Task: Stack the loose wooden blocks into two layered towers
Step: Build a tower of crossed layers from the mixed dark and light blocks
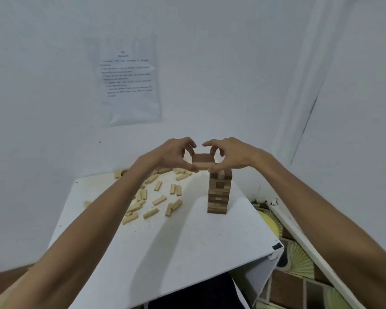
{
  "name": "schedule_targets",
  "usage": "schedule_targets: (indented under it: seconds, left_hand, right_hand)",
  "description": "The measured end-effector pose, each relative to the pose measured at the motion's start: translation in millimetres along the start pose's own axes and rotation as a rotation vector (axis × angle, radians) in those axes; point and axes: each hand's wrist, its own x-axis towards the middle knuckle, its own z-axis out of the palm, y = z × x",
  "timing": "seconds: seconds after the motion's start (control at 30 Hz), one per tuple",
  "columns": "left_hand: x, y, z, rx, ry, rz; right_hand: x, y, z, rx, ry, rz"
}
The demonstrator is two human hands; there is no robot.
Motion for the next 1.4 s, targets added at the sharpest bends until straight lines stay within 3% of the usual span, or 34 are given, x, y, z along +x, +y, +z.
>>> schedule_targets:
  seconds: [0.37, 1.4]
  left_hand:
    - [48, 14, 34, 0.062, -0.058, 0.023]
    - [60, 16, 42, 0.084, -0.108, 0.056]
  right_hand:
    - [-11, 49, 3, 0.026, -0.052, 0.102]
    - [-15, 61, 12, 0.000, -0.045, 0.137]
